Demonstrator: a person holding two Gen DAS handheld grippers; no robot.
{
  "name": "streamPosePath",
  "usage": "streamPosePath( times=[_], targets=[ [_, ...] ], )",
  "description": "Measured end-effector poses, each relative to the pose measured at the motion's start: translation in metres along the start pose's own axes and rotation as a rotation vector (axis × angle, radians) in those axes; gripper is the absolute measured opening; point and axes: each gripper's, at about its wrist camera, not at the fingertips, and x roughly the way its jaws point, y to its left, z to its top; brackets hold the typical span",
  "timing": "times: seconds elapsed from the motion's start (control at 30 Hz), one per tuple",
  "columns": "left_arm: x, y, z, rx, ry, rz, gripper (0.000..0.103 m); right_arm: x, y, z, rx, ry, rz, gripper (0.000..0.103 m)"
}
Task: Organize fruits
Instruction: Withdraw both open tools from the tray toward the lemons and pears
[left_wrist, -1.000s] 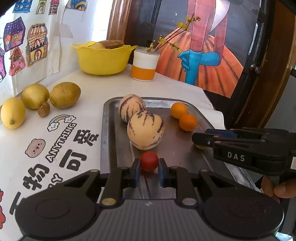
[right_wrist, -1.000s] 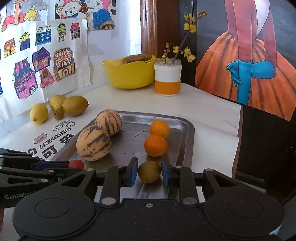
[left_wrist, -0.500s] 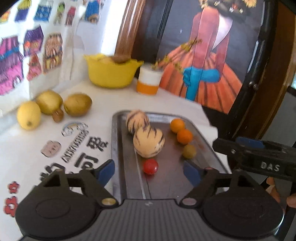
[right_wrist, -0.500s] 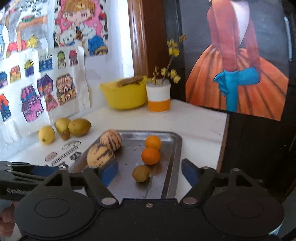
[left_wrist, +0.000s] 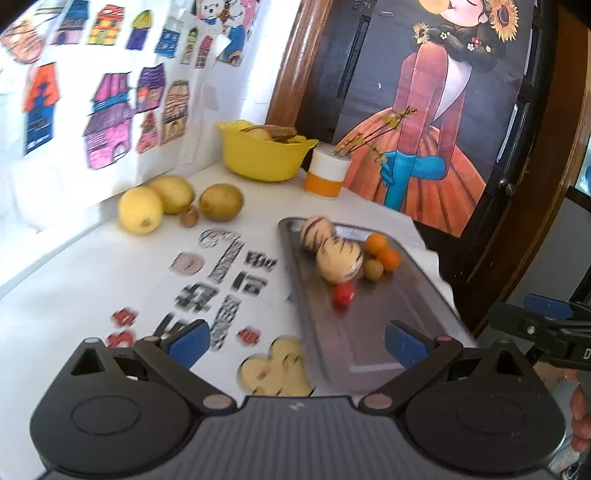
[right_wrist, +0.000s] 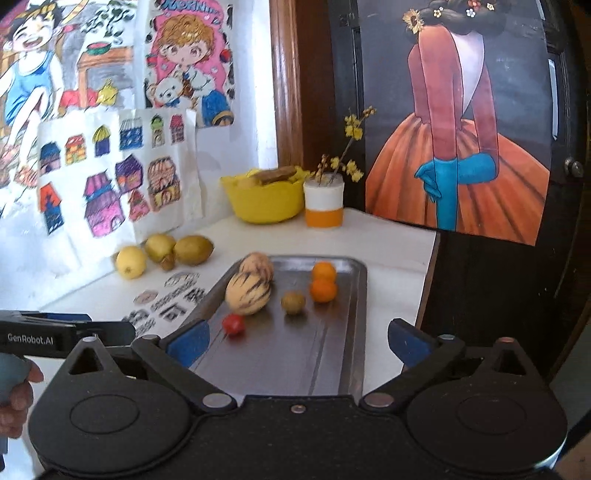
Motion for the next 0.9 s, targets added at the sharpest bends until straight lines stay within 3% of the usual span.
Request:
streamPosePath(
  times=[0.4, 0.53, 0.67, 0.9],
  targets=[
    [-0.034, 0.037, -0.030, 0.011, 0.075, 0.053, 0.103, -0.024, 0.046, -0.042, -0.020, 0.164, 0.029, 0.102],
    [-0.043, 0.049, -0.036, 0.032, 0.090, 0.105, 0.103, -0.021, 0.066, -0.050, -0.037, 0.212, 0.059, 0.102],
    [-0.052, 0.062, -0.037, 0.039, 0.092, 0.145, 0.103, -0.015, 0.084, -0.054, -0.050, 0.242, 0.095, 0.102],
    [-0.060, 0.091, -0.028, -0.035, 0.113, 0.146, 0.103, -0.002, 0.111, -0.050, -0.061, 0.251, 0.153, 0.102]
  ],
)
